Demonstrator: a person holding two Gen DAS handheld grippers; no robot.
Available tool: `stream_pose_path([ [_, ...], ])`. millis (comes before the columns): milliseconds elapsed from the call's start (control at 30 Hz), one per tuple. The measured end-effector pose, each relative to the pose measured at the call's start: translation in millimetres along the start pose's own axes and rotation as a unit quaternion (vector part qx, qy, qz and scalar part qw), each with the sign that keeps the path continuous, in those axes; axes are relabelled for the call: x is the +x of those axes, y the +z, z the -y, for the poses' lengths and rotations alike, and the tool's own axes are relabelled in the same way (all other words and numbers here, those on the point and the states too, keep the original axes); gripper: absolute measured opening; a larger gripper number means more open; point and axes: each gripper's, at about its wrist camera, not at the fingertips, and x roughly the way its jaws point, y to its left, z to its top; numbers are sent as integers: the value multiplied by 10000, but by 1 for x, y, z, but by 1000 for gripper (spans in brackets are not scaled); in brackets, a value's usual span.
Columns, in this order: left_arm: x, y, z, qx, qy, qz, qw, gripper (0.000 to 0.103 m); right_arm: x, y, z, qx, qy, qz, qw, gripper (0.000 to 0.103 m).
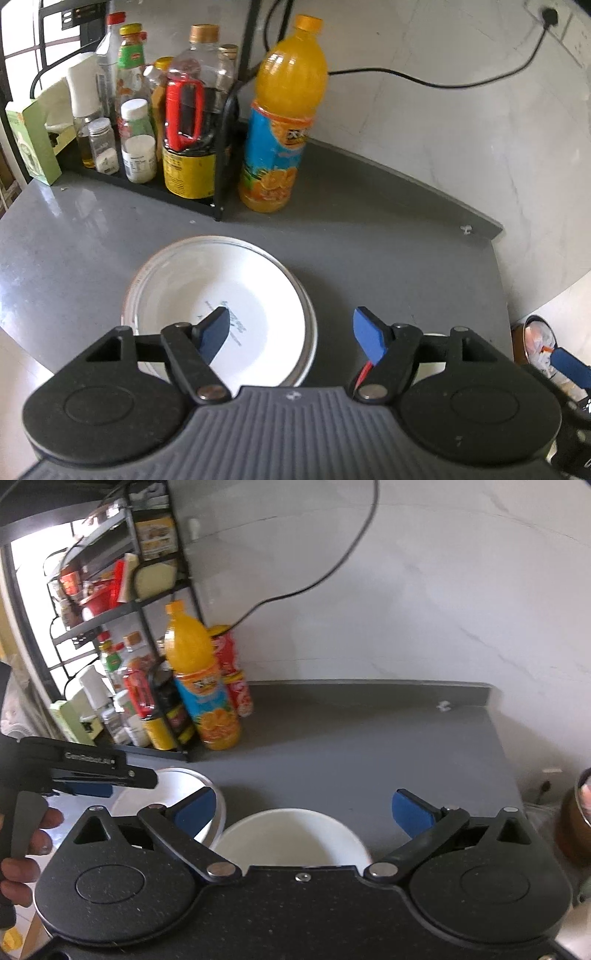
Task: Organize plates and bowls
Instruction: 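Move both grippers to the rim of the white and red bowl stack and close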
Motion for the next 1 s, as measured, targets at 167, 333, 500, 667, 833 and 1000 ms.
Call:
stream_pose_path([
  [167,3,-6,18,79,-85,36,9999,74,-2,-8,21,170,-186,-78,9997,103],
  [333,12,-12,34,131,-183,-40,9997,74,0,-17,39,257,-243,-255,9990,103],
  [500,23,-15,45,181,-315,-239,9991,74,8,-20,48,224,-260,-381,9987,103],
  [667,32,-18,50,110,-437,-395,9982,74,22,-23,54,350,-123,-634,9973,102],
  [833,44,-24,52,66,-554,-623,9965,74,35,-31,55,366,-44,-876,9955,102],
  [1000,58,-33,53,192,-534,-791,9952,74,48,-38,56,525,34,-1162,9918,98],
])
